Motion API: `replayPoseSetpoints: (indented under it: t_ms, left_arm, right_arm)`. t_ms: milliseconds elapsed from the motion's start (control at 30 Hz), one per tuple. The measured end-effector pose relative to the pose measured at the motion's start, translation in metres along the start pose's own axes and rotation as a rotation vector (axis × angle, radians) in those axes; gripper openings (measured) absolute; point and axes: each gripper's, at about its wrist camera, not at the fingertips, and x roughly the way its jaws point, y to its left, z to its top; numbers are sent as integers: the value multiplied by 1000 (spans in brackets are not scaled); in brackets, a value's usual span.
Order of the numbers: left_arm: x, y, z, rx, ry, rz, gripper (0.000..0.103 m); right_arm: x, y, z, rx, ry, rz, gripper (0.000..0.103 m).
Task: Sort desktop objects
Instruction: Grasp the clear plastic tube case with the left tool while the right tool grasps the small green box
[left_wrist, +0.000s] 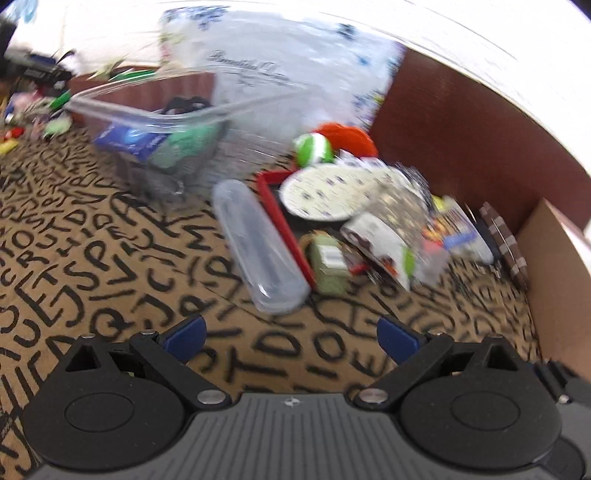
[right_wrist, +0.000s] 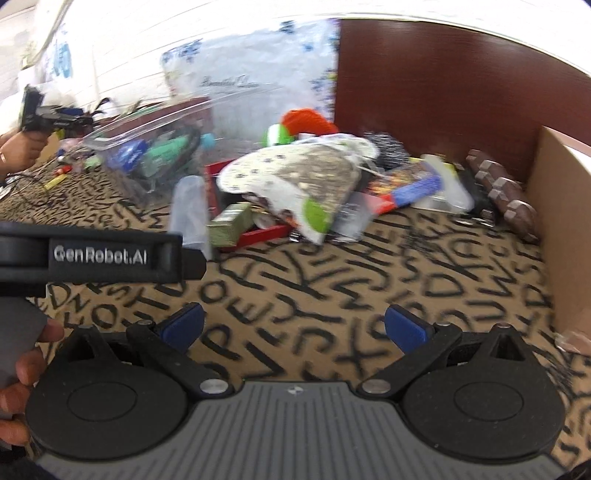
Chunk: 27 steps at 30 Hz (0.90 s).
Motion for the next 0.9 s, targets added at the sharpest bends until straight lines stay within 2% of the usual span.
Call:
replayPoseSetpoints:
  t_ms: [33,167,200,233,267,300,400,500,567,600,633,667,733,900]
  left_arm:
    - [2,5,4,-17,-2,-1,94]
    - [17,19,22,-93,-17,5,90]
    - [23,22,26,-113,-20,7,83]
    - [28,25,30,-130,-19,7,76]
    - [34,27,33,-144,-8,8,74]
    - [41,29,35,-156,9,3,72]
    - [58,33,37,-190,41,-22,72]
    - [70,33,37,-172,42,-16,70]
    - [73,31,37,-147,31,-17,66]
    - [74,31,37,-142,31,-24,59]
    - [74,32,38,-143,32,-46,54]
    - [74,32,37,-144,33,-48,54]
    - [71,29,36,-119,32,-46,53]
    - [58,23,27,-88,51,-55,52]
  right_arm:
    - [5,4,4,-8,-5,15,101]
    - [22,17,19,-33,-55,61,100]
    - [27,20,22,-46,-74,70,100]
    - [31,23,25,-62,-85,72,91]
    - [36,26,27,-81,-89,74,78]
    - [41,28,29,-99,-92,73,73]
    - [54,31,32,-113,-97,90,70]
    - [61,33,36,-122,-107,112,59]
    - [68,36,37,-135,-99,110,54]
    - [72,35,37,-132,-89,107,50]
    - [77,33,38,-120,-71,106,37]
    - [81,30,37,-96,-46,123,25]
    - [81,23,34,-55,-27,148,22]
    - [59,17,21,-54,-23,150,21]
